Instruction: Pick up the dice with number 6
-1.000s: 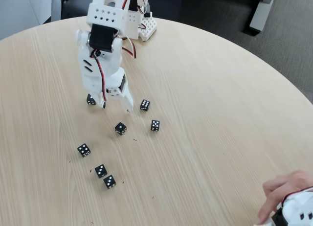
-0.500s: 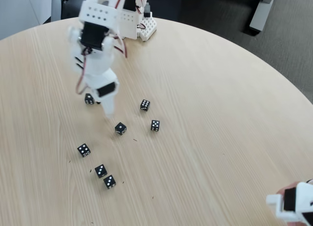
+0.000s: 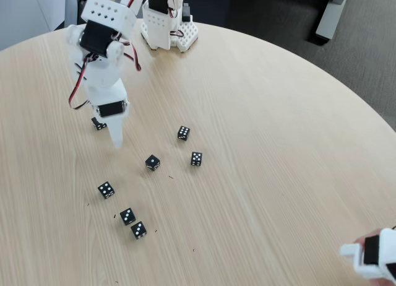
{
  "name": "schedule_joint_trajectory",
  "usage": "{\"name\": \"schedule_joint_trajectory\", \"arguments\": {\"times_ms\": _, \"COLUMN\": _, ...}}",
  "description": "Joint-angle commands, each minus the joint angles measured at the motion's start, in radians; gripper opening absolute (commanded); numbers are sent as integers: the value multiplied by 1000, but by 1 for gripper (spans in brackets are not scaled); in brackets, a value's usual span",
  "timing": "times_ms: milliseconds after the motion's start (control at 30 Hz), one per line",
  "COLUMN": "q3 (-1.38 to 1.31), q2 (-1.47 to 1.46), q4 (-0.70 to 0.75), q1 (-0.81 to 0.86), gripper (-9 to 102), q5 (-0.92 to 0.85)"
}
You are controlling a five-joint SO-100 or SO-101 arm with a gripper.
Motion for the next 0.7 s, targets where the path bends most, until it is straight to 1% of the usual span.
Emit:
{"name": "schedule_joint_trajectory", "arguments": {"times_ms": 0, "q3": -23, "q2": 5, "q4": -6, "q1": -6, "gripper": 24, "q5": -57}}
{"name": "schedule_joint_trajectory", "arguments": {"times_ms": 200, "q3": -17, "q2": 5, "q4": -6, "q1": -32, "gripper": 24, "q5": -21}}
{"name": "schedule_joint_trajectory", "arguments": {"times_ms": 433, "q3": -15, "q2": 6, "q4": -6, "q1": -173, "gripper": 24, "q5": 29}}
{"name": "schedule_joint_trajectory", "arguments": {"times_ms": 667, "q3": -15, "q2": 6, "q4": -6, "q1": -291, "gripper": 24, "q5": 35}}
